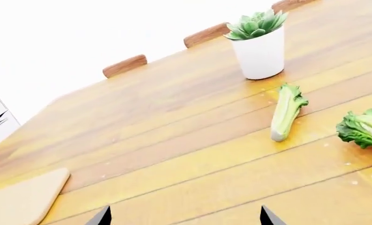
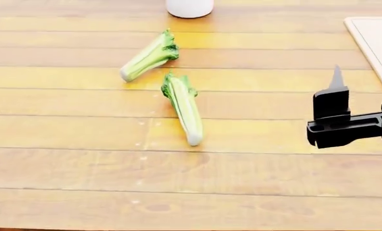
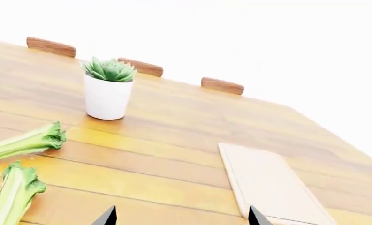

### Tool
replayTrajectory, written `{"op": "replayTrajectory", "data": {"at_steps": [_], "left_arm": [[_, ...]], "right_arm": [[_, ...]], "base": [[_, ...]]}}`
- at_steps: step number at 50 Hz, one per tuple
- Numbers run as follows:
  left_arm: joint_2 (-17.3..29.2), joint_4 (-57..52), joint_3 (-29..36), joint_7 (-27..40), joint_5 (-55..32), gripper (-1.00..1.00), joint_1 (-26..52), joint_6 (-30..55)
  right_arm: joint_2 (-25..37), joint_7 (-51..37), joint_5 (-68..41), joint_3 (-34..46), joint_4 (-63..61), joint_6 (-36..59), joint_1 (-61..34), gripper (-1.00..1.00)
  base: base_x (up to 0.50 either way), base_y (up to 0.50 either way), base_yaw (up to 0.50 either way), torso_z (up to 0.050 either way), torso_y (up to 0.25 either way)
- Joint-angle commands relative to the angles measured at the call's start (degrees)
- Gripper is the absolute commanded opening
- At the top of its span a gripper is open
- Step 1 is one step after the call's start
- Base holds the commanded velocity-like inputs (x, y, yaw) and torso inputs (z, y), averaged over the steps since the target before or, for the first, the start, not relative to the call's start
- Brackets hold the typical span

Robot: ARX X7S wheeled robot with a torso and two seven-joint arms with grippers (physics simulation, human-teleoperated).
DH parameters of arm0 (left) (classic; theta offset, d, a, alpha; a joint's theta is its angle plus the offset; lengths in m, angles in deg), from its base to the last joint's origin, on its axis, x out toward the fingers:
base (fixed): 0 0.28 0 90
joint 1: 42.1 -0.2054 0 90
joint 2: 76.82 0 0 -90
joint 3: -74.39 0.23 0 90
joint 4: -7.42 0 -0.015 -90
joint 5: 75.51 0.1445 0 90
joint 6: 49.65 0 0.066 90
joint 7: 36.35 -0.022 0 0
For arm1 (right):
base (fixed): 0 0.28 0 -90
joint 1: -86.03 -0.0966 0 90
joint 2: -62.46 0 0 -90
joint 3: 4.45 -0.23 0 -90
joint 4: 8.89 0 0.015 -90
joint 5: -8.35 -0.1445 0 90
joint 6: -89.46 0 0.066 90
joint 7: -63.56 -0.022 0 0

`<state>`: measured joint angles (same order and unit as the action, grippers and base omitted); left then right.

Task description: Place the celery and the celery on separate cutting boards.

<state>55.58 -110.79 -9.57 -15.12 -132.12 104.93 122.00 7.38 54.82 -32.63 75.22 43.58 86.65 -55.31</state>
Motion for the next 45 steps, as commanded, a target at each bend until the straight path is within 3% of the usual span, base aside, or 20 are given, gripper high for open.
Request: {"op": "replayTrajectory", "data": {"at_steps": [1, 15, 37, 45], "left_arm": [[0.42, 1.67, 1.30, -1.38, -0.69, 1.00, 0.30, -1.99], [0.40, 1.63, 1.54, -1.07, -2.02, 1.00, 1.02, -1.51], [0.12, 1.49, 4.57, -2.79, -4.07, 1.00, 0.96, -1.12], [-8.12, 9.42, 11.52, -8.12, -2.25, 1.00, 6.37, -4.71]], "right_arm": [[0.38, -0.87, -1.47, 0.10, 0.16, 0.55, -0.45, 1.00], [1.73, -2.51, -3.61, 0.17, 1.01, 0.39, -0.14, 1.00], [4.49, -12.03, -17.69, -2.65, 2.03, 2.38, 0.43, 1.00], [6.24, -18.06, -25.33, -1.49, 3.64, 1.15, -0.27, 1.00]], "base": [[0.50, 0.00, 0.00, 0.000, 0.000], [0.50, 0.13, 0.00, 0.000, 0.001], [0.45, 0.05, 0.00, 0.000, 0.002], [0.00, 0.00, 0.00, 0.000, 0.000]]}}
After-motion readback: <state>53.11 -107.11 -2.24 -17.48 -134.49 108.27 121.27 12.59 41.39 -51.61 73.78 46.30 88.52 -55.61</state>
